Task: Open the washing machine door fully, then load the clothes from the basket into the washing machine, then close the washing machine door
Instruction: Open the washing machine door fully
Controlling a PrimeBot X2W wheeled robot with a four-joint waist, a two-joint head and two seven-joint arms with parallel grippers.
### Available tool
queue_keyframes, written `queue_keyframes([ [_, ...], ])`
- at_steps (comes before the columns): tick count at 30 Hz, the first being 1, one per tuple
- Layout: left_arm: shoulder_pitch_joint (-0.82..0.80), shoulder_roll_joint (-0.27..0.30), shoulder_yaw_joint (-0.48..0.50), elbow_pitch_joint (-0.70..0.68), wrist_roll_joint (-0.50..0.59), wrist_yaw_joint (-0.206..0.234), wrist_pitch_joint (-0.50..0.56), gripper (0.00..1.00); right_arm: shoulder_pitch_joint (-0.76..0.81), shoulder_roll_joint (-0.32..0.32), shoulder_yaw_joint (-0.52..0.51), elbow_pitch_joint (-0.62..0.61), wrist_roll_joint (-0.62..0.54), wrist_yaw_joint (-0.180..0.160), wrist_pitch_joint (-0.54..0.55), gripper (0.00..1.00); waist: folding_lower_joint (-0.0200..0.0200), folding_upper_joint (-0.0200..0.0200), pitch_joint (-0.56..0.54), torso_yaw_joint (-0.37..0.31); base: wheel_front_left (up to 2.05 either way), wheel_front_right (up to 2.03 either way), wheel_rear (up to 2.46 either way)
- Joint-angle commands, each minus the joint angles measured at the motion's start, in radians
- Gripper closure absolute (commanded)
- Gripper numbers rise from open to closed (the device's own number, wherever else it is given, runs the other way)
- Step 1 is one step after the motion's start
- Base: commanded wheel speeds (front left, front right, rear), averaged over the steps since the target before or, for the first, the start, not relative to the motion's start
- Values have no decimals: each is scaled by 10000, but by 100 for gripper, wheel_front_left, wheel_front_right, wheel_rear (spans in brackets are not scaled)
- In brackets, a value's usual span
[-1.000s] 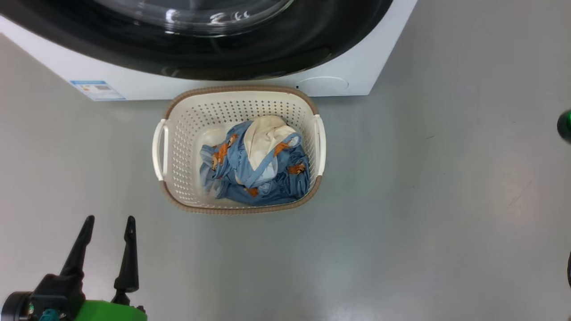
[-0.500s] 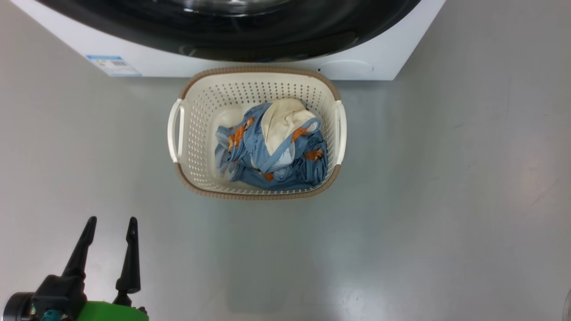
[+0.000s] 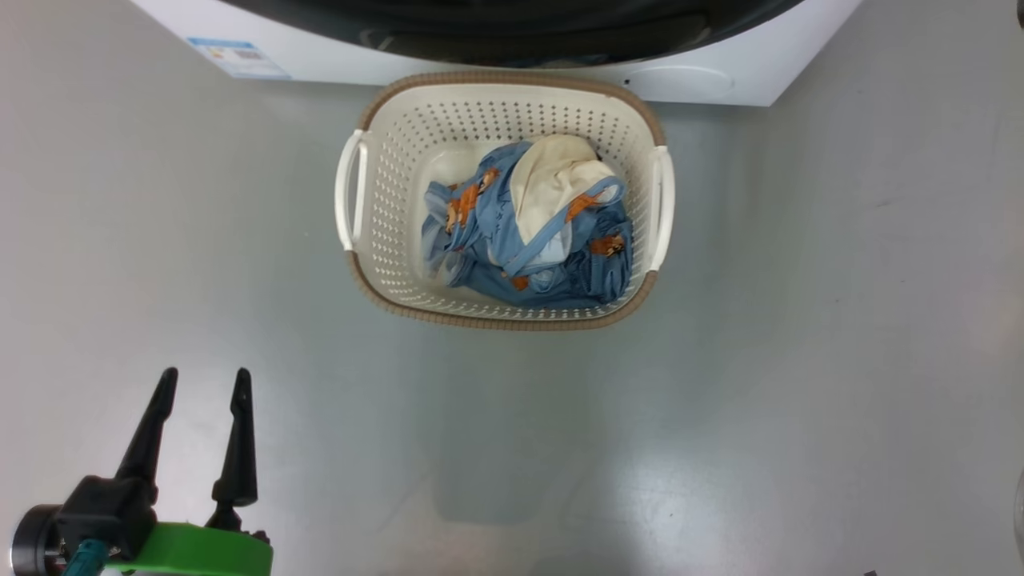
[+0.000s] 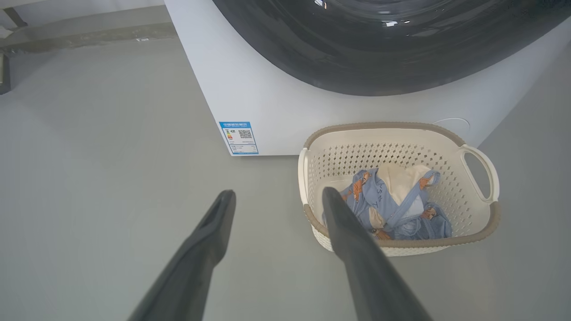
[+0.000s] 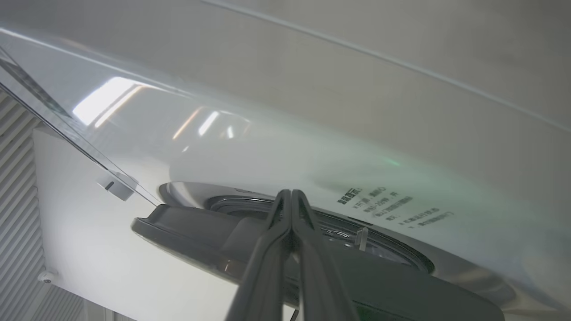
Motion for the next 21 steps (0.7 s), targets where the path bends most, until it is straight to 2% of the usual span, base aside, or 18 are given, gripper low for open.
queue_keyframes([
  [1, -36, 142, 352, -170, -130, 23, -65, 0, -264, -37, 184, -293, -111, 17, 81, 100, 0, 0, 156, 154, 0, 0, 0],
  [21, -169, 136, 27, -72, -669, 326, -65, 0, -1038, -364, 1158, -29, -243, 17, 344, 100, 0, 0, 429, 357, 0, 0, 0],
])
